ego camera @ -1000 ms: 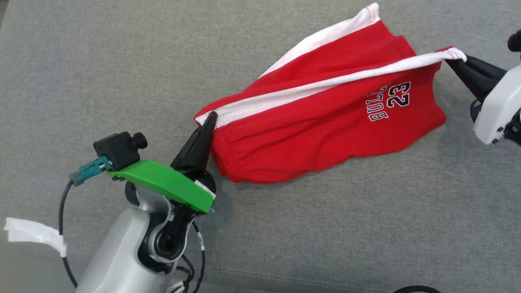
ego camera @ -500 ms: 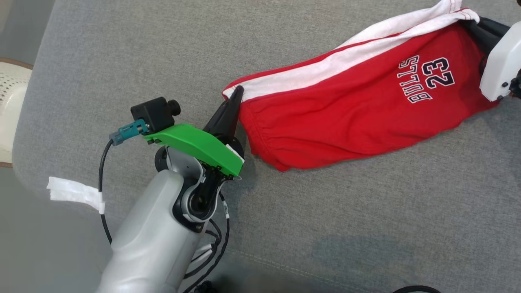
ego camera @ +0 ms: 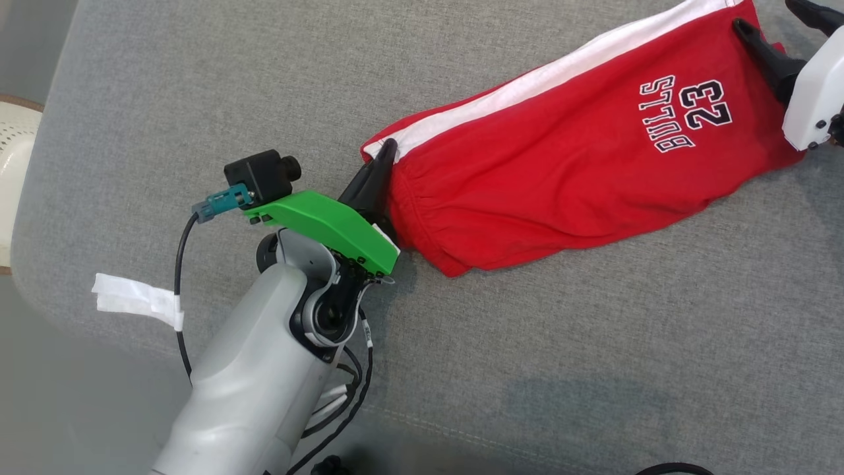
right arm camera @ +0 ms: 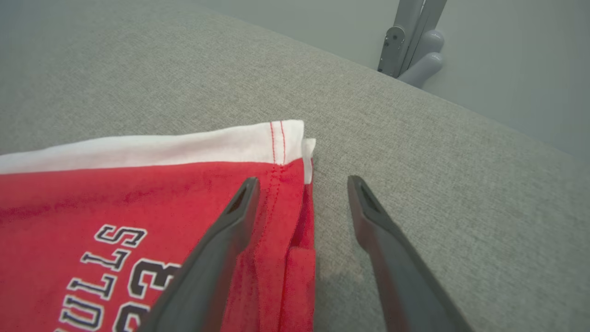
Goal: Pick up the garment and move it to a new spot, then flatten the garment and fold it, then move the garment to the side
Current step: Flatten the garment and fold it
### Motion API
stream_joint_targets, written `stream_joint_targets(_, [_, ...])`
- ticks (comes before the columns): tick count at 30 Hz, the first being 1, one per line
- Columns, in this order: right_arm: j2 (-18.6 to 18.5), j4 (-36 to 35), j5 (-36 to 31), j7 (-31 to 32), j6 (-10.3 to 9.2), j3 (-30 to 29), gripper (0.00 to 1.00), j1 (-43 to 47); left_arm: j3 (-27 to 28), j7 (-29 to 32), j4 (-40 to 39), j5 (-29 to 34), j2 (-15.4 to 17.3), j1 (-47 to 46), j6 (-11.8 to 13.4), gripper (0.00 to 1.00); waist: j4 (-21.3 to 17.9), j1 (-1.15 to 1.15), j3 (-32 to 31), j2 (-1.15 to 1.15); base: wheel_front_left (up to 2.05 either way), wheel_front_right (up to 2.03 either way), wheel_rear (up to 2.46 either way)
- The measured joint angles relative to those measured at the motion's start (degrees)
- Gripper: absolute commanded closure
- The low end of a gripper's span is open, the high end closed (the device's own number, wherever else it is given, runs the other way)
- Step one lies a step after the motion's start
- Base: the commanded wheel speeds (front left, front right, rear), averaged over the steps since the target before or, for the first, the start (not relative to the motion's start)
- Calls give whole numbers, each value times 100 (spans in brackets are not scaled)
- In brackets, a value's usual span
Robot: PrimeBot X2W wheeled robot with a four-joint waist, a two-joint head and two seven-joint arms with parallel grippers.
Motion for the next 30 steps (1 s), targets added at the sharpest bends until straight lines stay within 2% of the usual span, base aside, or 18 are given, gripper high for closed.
stream_joint_targets(1, [4,24,33,-4,0,27,0,-1,-3,-7,29,-26,-1,1,-9,54,-18,0,-17,0,0,0,0])
stream_joint_targets(2, [13,32,97,-12,0,38,0,-3,-3,-40,56,-29,-1,1,-7,34,-41,0,-33,0,0,0,0])
stream_joint_targets(3, [22,34,181,-3,0,38,0,-13,0,-79,75,-26,0,1,2,2,-71,0,-49,0,0,0,0])
stream_joint_targets(7, [44,48,569,267,0,-35,0,-52,-60,-342,58,241,167,18,91,0,-225,0,-117,0,0,0,0])
stream_joint_targets(12, [-74,-233,1027,922,0,-64,0,-51,-207,-666,-265,666,522,381,286,0,-426,0,-268,0,0,0,0])
stream_joint_targets(13, [-116,-355,1038,1024,0,-103,0,-53,-269,-868,-531,953,734,564,381,0,-513,0,-330,0,0,0,0])
stream_joint_targets(16, [-182,-469,1054,1195,-2,-174,0,-36,-193,-1100,-1073,1561,931,839,633,0,-595,0,-433,0,0,0,0])
stream_joint_targets(19, [-168,-449,1063,1389,-2,-272,0,67,-5,-1126,-1496,2074,975,1232,820,0,-582,0,-480,0,0,0,0])
stream_joint_targets(21, [-91,-401,1060,1528,-3,-323,0,140,207,-1135,-1738,2523,949,1423,851,0,-532,0,-480,0,0,0,0])
stream_joint_targets(25, [38,-300,904,1804,-2,-391,0,171,634,-1136,-2012,3038,643,1752,660,0,-368,0,-425,0,0,0,0])
stream_joint_targets(30, [203,12,444,2109,-2,-453,0,180,1001,-1136,-1804,3428,232,1966,119,0,-74,0,-301,0,0,0,0])
